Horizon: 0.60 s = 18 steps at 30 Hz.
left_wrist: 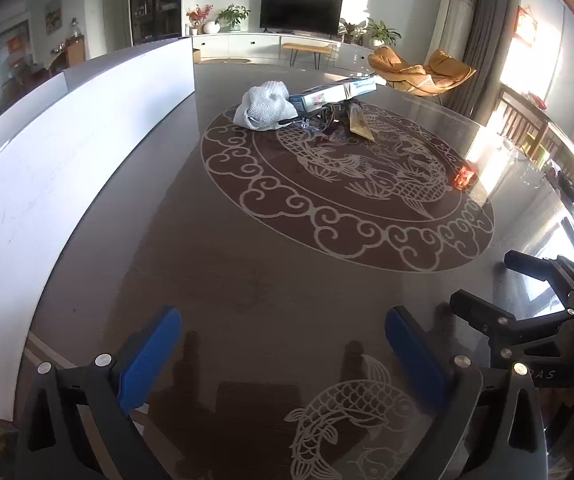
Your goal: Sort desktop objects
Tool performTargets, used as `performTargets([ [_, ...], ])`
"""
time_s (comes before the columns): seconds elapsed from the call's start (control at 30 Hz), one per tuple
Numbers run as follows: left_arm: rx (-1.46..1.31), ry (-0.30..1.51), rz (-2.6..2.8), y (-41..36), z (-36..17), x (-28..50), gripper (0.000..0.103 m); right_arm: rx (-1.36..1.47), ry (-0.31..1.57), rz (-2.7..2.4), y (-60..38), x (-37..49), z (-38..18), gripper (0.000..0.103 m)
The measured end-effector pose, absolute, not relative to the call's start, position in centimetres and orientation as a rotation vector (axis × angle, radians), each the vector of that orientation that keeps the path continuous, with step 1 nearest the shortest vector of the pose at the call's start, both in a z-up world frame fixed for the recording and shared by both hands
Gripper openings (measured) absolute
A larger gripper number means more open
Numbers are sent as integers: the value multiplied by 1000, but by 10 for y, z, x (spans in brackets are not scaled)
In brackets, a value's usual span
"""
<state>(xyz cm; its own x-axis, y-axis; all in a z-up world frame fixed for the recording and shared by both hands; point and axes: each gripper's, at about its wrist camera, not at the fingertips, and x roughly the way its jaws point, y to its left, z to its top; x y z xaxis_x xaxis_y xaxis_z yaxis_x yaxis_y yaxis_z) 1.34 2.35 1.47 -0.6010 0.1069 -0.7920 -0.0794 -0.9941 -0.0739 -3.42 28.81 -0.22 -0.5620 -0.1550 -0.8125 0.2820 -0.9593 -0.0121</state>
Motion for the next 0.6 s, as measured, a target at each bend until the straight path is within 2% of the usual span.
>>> performTargets([
  [0.6, -1414, 74, 2712, 36, 2, 10, 103, 1316, 204, -2569, 289, -34, -2, 103],
])
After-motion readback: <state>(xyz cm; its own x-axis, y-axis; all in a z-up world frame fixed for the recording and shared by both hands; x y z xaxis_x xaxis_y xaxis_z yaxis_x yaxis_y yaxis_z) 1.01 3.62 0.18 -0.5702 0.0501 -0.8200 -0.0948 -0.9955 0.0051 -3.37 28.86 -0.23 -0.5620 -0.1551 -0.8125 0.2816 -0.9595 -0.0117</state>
